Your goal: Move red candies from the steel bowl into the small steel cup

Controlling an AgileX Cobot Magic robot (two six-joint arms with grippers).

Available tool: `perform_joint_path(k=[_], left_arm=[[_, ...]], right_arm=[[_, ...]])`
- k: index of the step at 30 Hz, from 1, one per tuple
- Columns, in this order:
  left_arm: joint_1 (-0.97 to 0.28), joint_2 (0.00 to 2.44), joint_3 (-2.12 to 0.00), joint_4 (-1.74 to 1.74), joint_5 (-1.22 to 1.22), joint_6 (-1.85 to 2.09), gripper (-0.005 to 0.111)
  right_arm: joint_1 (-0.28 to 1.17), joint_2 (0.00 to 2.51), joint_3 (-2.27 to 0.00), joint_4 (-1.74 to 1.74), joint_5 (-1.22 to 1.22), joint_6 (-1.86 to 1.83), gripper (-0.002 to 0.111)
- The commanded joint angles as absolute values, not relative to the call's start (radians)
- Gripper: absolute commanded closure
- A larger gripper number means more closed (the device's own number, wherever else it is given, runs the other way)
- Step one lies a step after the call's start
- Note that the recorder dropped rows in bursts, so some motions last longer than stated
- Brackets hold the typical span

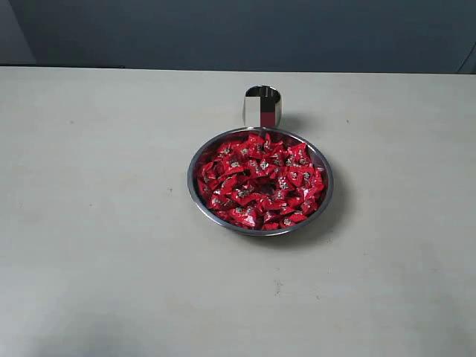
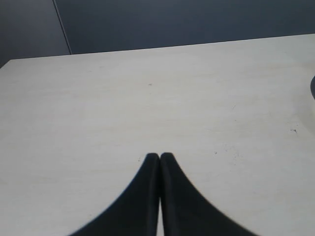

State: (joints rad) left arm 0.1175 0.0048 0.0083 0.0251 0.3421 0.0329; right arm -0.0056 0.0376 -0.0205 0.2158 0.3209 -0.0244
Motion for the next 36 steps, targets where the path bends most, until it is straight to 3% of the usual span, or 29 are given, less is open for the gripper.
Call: perform_joint_path(k=[1, 16, 25, 33, 36], left_arm=[[0.120, 0.000, 0.000, 0.027, 0.331, 0.029, 0.106], [0.120, 0.000, 0.000, 0.027, 0.331, 0.029, 0.106], [0.120, 0.000, 0.000, 0.027, 0.331, 0.029, 0.106], [0.120, 0.000, 0.000, 0.027, 0.331, 0.029, 0.106], [0.120, 0.000, 0.000, 0.027, 0.331, 0.029, 0.106]], right_arm=[[-0.009, 0.120, -0.099, 0.210, 0.319, -0.026, 0.108], [-0.009, 0.528, -0.476, 0.210, 0.304, -0.026, 0.108], [-0.009, 0.564, -0.489, 0.212, 0.249, -0.026, 0.108], [-0.009, 0.566, -0.489, 0.217, 0.047, -0.026, 0.108], [-0.009, 0.566, -0.489, 0.264, 0.131, -0.026, 0.108]])
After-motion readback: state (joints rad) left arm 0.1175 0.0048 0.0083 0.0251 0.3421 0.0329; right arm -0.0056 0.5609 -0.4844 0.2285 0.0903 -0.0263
